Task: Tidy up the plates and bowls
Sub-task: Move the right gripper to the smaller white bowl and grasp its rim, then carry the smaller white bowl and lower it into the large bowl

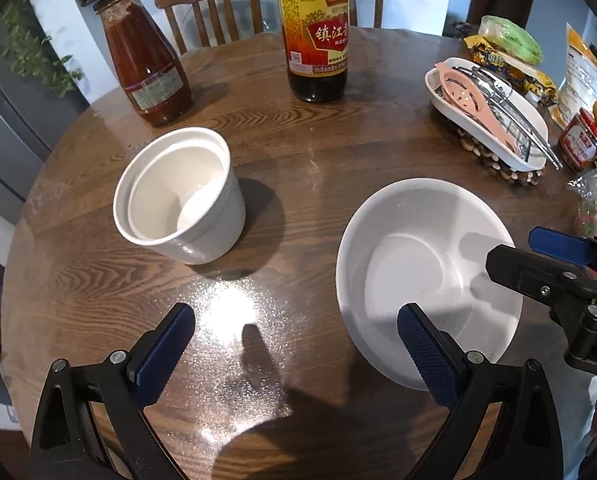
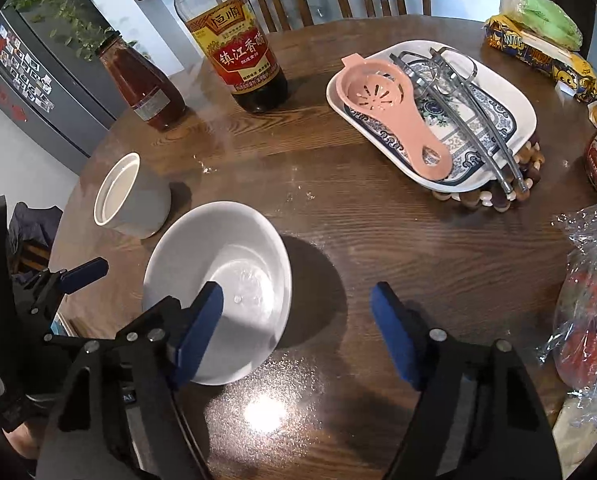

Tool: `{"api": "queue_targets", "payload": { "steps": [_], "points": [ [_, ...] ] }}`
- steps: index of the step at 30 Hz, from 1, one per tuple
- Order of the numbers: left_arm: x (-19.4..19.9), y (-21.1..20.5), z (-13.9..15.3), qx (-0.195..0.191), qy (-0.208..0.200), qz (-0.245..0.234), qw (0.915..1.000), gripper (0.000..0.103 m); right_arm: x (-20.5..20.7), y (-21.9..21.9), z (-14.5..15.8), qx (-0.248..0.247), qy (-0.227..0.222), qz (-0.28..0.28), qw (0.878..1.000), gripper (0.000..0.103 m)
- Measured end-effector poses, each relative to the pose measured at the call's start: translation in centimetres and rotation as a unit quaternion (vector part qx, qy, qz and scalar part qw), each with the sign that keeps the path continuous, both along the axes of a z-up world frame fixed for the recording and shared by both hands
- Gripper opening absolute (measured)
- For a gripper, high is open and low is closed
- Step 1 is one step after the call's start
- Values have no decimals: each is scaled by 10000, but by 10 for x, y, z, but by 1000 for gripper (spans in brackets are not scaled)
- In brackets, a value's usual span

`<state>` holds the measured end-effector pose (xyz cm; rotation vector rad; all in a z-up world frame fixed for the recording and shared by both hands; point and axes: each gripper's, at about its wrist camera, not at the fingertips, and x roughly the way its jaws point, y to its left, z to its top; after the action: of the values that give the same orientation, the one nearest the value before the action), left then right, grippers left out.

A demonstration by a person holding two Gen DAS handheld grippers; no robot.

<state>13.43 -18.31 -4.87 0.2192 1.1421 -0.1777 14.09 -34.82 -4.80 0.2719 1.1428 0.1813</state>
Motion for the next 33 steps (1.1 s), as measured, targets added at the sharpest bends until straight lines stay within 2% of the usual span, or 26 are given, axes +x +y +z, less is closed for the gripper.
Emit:
{"api": "queue_targets", "payload": {
  "steps": [5,11,14,16,18,20,21,23,26,29,33],
  "points": [
    [2,-5,-1,-56,32,-72,10000,95,0,1,2,-25,-41,40,10000,75],
    [1,-14,-7,-103,163,-235,9995,80,3,-1,-2,20,-2,24,10000,74],
    [3,-16,-11,-274,332,-305,9986,67,4,0,-5,47,11,43,10000,71],
    [4,-18,-14,-397,427,-360,9977,50,5,0,-8,93,32,47,9999,64],
    [5,-20,-17,-441,457,-397,9972,36,4,1,-12,120,70,43,9999,50],
    [6,-21,-20,-508,526,-451,9963,28,4,1,-15,155,106,62,9998,41],
    [6,-23,-21,-562,568,-506,9955,24,4,1,-16,177,111,69,9998,33],
    [5,-25,-22,-633,580,-572,9947,23,3,3,-19,181,118,120,9997,20],
    [5,-25,-22,-670,577,-589,9943,21,2,8,-22,218,109,225,9995,11],
    [5,-24,-23,-670,559,-549,9947,21,0,13,-20,67,13,235,9997,11],
    [-3,-21,-10,-599,294,-587,9960,20,-6,20,-11,-47,-171,260,9995,11]
  ]
}}
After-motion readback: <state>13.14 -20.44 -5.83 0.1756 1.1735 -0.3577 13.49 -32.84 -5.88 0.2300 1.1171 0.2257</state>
